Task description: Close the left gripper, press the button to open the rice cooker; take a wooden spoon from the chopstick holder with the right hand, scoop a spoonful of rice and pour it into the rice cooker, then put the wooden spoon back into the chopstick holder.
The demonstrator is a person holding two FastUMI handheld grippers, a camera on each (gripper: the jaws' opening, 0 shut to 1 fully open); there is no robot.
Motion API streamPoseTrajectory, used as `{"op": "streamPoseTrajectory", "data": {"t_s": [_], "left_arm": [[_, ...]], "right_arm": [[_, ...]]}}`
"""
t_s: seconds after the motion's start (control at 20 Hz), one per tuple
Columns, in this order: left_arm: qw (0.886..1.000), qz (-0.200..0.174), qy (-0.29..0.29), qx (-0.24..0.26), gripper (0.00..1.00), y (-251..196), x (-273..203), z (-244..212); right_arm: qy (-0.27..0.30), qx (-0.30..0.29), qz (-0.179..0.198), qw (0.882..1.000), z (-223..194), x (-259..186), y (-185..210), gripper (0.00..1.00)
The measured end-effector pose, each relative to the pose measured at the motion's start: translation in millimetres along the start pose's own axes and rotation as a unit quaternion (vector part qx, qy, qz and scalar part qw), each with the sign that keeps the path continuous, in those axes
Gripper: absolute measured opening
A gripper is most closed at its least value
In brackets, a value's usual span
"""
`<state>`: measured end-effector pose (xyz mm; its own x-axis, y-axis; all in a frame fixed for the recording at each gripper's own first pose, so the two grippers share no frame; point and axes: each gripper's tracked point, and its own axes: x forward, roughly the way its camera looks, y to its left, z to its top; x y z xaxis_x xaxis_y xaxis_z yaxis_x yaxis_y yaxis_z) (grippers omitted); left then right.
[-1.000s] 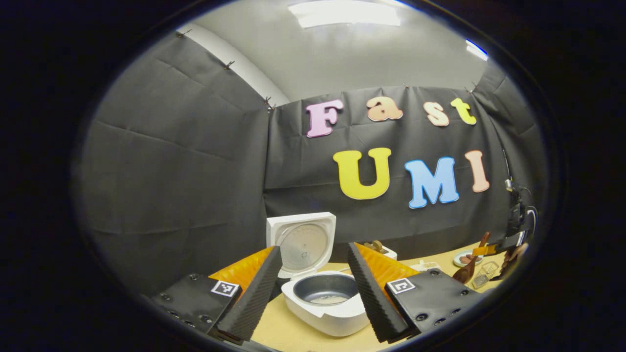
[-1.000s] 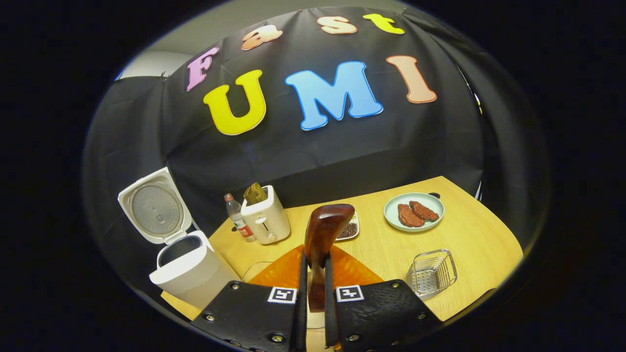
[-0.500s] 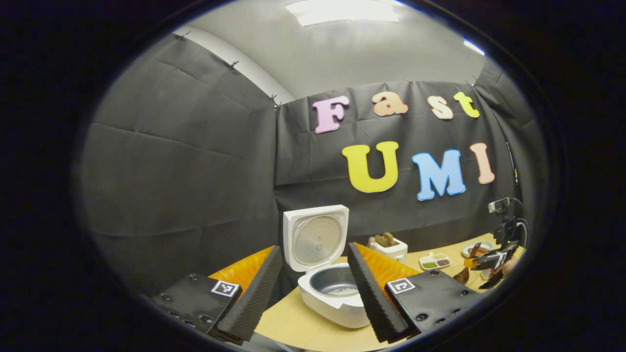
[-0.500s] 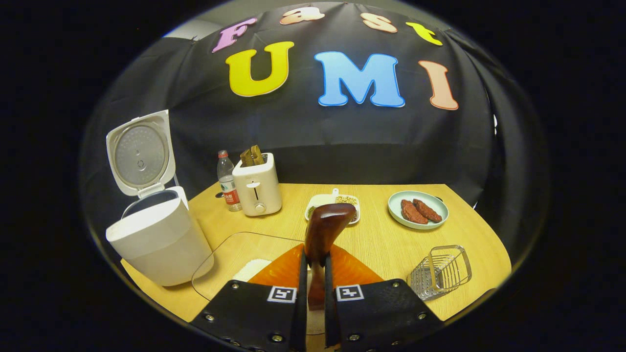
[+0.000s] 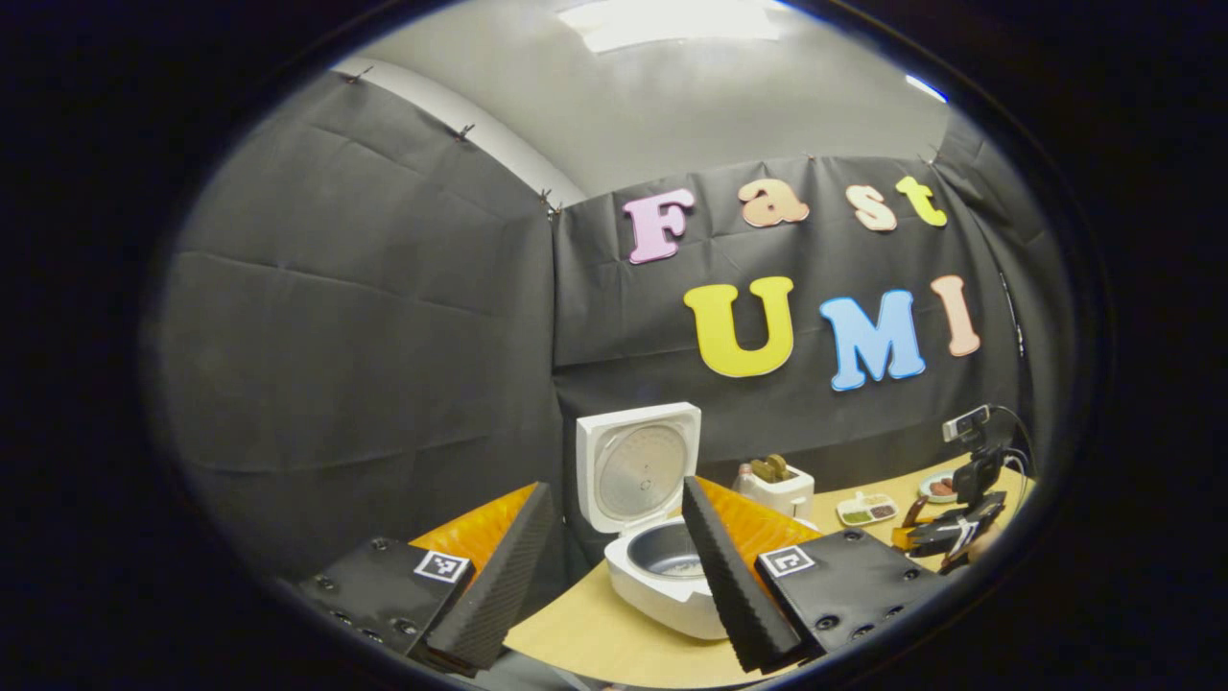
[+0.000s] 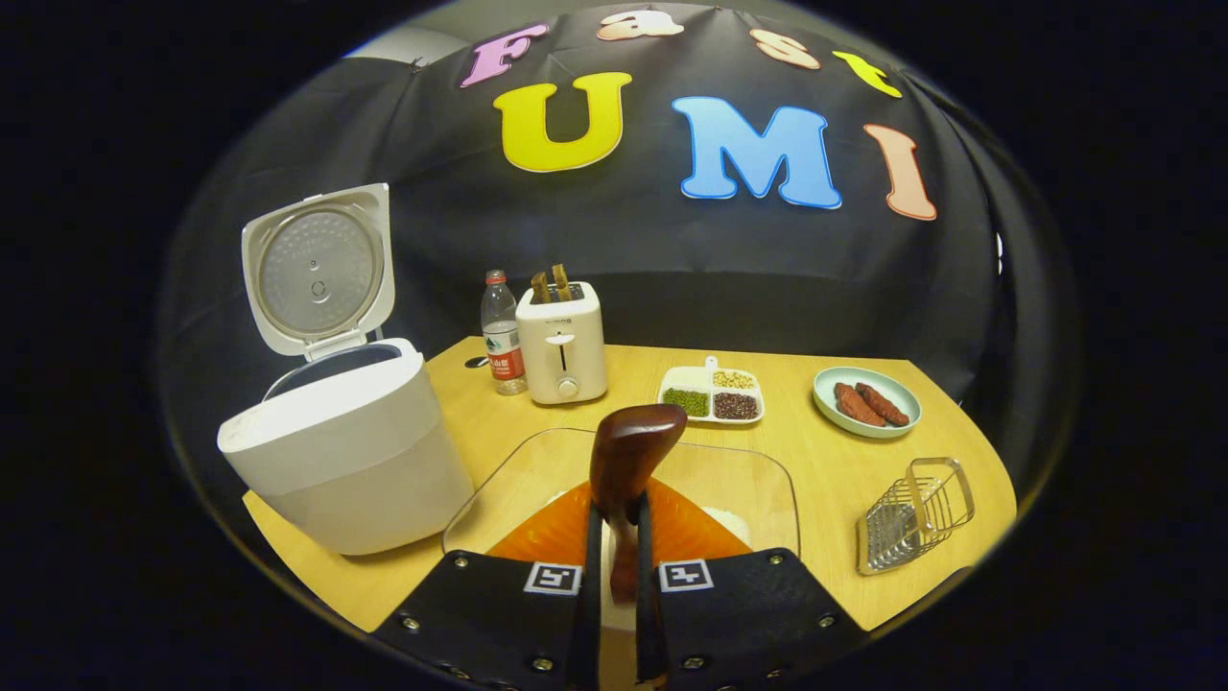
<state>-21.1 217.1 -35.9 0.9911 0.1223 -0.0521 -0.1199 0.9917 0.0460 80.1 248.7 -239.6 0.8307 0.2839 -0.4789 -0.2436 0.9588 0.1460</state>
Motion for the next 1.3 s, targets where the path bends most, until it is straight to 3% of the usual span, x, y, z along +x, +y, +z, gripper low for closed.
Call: {"op": "streamPoseTrajectory", "data": {"t_s": [0.15, 0.4, 0.65, 1.0, 1.3], "left_arm": [[1.0, 0.003, 0.007, 0.001, 0.94, 4.8, -3.2, -5.5], [1.0, 0.008, 0.008, 0.004, 0.94, 12.9, -6.9, -2.9], [1.0, 0.011, 0.008, 0.011, 0.94, 15.0, -5.2, -1.0], [1.0, 0.007, 0.004, 0.014, 0.94, 12.2, -4.8, 4.3], [1.0, 0.002, 0.003, 0.006, 0.94, 6.0, -3.4, -0.9]], "right_arm": [[0.008, 0.091, 0.028, 0.995, -0.6, 1.8, 8.4, 0.15], [0.011, 0.219, 0.039, 0.975, -0.5, 4.1, -6.2, 0.15], [0.019, 0.327, 0.037, 0.944, -2.1, 4.9, -28.4, 0.15], [-0.007, 0.43, 0.048, 0.902, 18.2, -0.8, -57.5, 0.15], [-0.02, 0.5, 0.103, 0.859, 57.9, -15.5, -43.5, 0.15]]}}
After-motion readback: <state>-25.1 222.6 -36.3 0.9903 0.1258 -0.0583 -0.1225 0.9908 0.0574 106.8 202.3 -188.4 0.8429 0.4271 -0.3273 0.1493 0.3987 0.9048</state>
